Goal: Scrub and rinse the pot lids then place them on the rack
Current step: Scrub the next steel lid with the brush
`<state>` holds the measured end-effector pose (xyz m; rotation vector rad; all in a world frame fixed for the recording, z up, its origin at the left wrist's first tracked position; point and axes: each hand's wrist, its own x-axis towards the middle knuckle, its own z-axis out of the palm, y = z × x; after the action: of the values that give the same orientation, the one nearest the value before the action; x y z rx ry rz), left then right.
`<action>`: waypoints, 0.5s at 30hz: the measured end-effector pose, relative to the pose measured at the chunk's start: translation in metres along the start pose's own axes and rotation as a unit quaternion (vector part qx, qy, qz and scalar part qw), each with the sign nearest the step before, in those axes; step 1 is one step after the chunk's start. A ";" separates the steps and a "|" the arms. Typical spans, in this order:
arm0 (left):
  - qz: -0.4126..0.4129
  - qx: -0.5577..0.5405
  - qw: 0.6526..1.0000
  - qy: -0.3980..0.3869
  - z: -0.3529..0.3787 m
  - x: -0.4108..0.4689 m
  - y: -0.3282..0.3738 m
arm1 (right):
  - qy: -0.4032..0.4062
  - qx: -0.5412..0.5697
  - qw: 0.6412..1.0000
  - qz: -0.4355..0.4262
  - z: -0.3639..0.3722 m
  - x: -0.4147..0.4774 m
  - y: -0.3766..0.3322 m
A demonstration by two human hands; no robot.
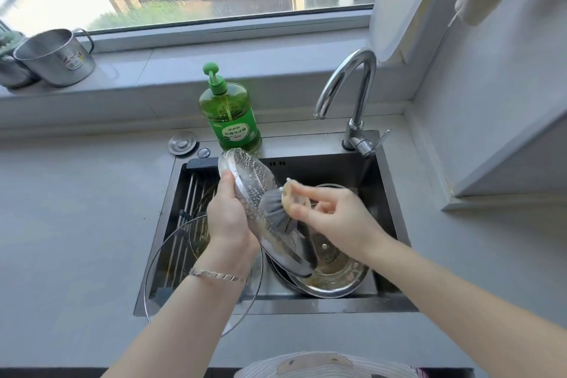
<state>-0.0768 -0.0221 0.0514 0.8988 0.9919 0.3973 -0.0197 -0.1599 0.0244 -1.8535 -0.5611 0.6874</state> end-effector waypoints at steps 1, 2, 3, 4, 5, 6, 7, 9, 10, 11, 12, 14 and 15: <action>-0.004 -0.003 1.000 -0.008 0.002 -0.003 -0.002 | 0.019 0.020 0.999 0.019 -0.005 0.009 0.001; -0.005 -0.005 1.000 -0.010 0.003 -0.005 -0.004 | 0.028 0.038 0.998 0.028 -0.007 0.014 0.004; -0.003 -0.007 1.000 -0.006 0.002 -0.005 -0.003 | 0.029 0.048 0.998 0.026 -0.008 0.016 0.007; 0.002 -0.009 1.000 -0.001 0.000 -0.004 -0.002 | 0.019 0.050 0.998 0.018 -0.006 0.012 0.008; 0.010 -0.013 1.000 0.004 -0.001 -0.001 -0.001 | 0.004 0.051 0.999 0.011 -0.003 0.007 0.010; 0.018 -0.018 1.000 0.007 -0.003 0.000 0.001 | -0.012 0.053 0.998 0.007 -0.001 0.000 0.012; 0.022 -0.020 1.000 0.006 -0.004 0.001 0.001 | -0.019 0.058 0.998 0.008 -0.001 -0.004 0.014; 0.028 -0.012 1.000 0.002 -0.004 -0.001 -0.001 | -0.008 0.067 0.997 0.022 -0.002 -0.001 0.017; 0.027 -0.013 1.000 0.002 -0.002 -0.002 -0.003 | 0.002 0.064 0.997 0.034 -0.004 0.003 0.016; 0.025 -0.017 1.000 0.003 -0.001 -0.003 -0.004 | 0.013 0.060 0.997 0.044 -0.007 0.007 0.016; 0.024 -0.020 0.999 0.008 -0.001 -0.003 -0.003 | 0.017 0.059 0.997 0.045 -0.008 0.009 0.017; 0.028 -0.029 0.999 0.018 -0.003 0.001 0.003 | 0.010 0.057 0.998 0.039 -0.007 0.004 0.023; 0.030 -0.041 0.998 0.023 -0.005 0.004 0.007 | 0.001 0.052 0.998 0.044 -0.006 -0.001 0.028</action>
<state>-0.0787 -0.0126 0.0536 0.8494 0.9852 0.5091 -0.0148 -0.1744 0.0006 -1.7891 -0.4354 0.7599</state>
